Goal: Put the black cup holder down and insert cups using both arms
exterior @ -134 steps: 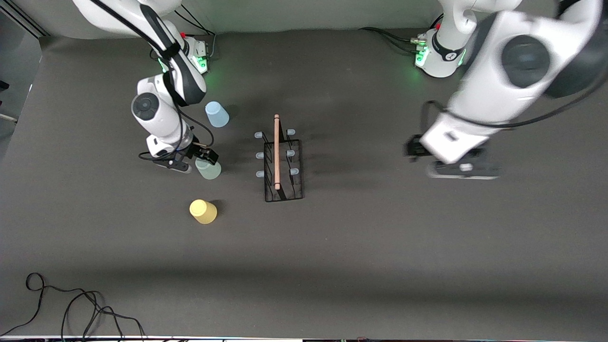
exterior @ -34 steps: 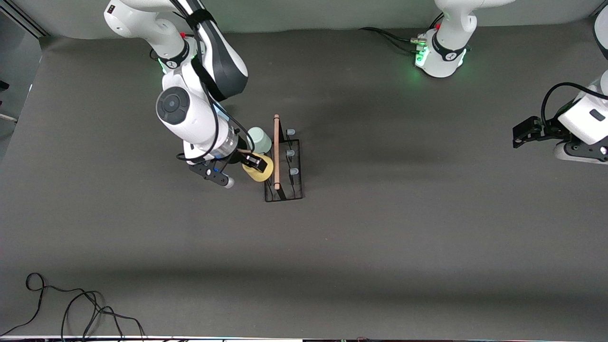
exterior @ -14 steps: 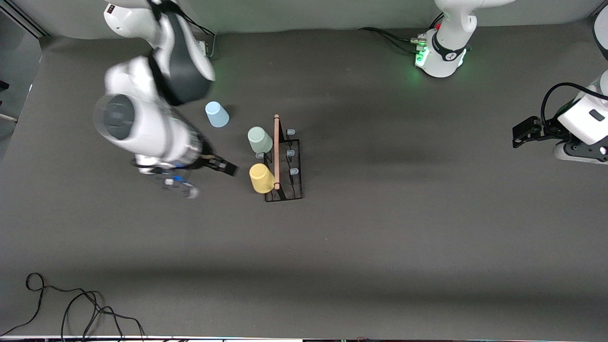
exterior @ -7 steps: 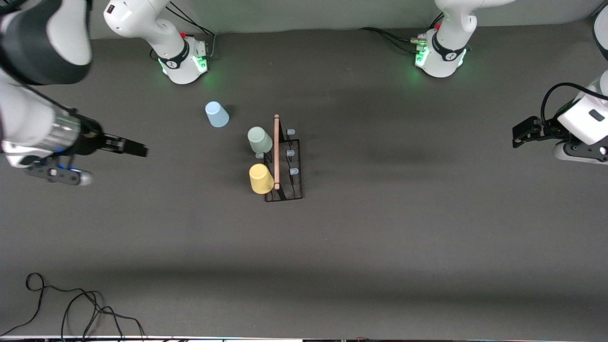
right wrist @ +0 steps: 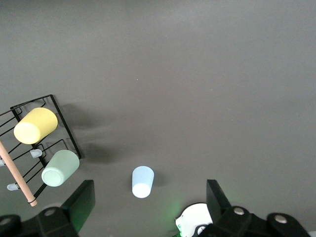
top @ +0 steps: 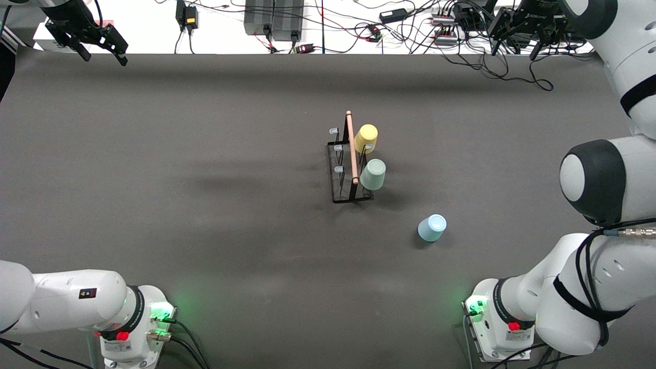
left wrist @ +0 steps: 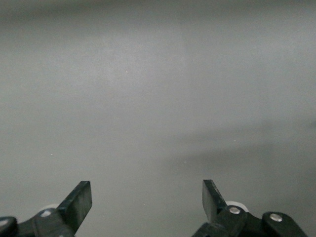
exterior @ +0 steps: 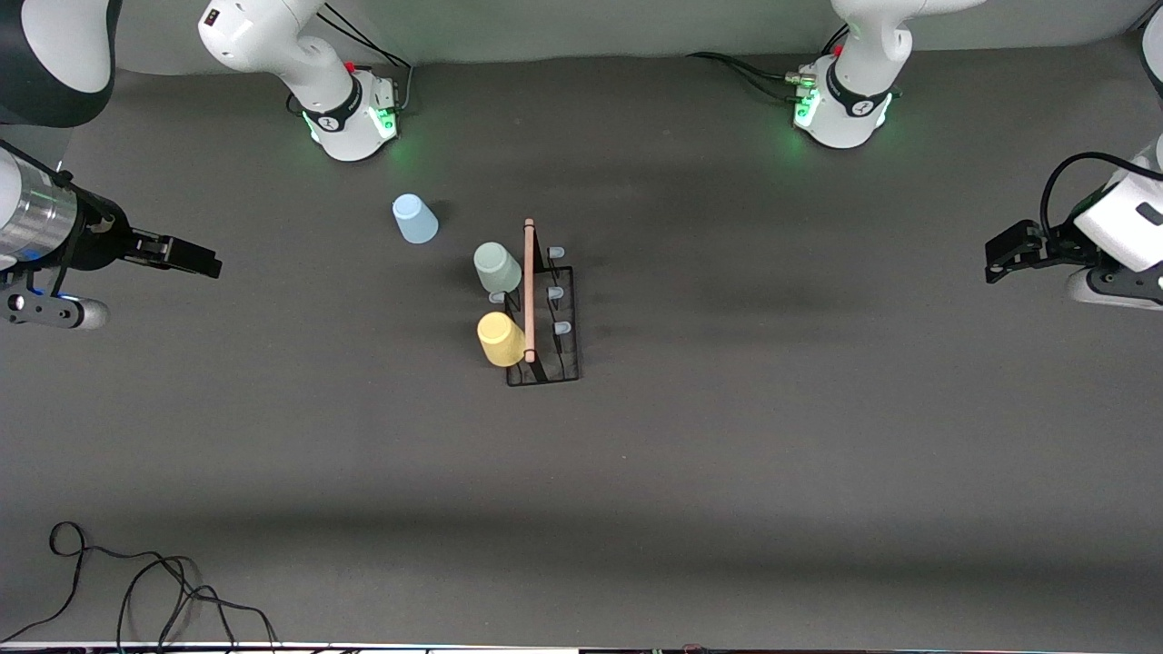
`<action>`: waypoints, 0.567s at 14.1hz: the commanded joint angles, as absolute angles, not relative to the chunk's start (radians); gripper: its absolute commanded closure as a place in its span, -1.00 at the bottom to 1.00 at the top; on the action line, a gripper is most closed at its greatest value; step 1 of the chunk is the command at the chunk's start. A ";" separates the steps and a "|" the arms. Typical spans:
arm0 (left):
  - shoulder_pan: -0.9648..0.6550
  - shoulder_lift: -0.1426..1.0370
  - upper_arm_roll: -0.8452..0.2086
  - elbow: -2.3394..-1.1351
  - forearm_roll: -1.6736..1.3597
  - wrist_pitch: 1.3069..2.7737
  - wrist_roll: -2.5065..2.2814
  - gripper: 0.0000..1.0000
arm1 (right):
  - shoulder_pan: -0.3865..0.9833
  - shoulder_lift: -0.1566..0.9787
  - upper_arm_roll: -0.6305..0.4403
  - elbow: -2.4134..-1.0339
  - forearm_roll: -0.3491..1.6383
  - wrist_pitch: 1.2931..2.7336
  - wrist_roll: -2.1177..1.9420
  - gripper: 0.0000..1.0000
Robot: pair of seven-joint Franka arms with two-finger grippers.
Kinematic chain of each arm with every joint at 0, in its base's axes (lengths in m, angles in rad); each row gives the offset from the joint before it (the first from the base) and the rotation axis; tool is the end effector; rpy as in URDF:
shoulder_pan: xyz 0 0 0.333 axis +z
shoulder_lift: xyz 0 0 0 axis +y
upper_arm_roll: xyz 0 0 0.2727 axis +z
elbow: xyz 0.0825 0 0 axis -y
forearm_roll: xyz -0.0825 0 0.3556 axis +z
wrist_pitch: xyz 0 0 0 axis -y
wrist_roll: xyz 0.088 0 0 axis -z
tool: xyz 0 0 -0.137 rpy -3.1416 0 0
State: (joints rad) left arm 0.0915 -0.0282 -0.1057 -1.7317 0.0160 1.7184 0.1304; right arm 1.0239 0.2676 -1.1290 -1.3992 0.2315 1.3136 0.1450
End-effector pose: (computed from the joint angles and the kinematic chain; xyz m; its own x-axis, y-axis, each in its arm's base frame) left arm 0.5282 -0.0060 0.5069 0.9892 -0.1464 0.0121 -0.1461 -0.9891 -0.0206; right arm 0.5283 0.0382 0.5336 0.9546 -0.2219 -0.1989 -0.2185 -0.9750 0.0394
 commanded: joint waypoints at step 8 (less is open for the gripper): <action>0.075 -0.043 -0.107 -1.729 0.037 1.710 0.115 -1.00 | 0.576 0.154 -0.586 -1.399 0.040 1.299 0.123 -1.00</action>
State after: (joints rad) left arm 0.0850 -0.0282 -0.1098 -1.7306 0.0190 1.7184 0.1297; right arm 0.7257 0.2240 -0.7924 -1.3972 0.1320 1.3132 0.1363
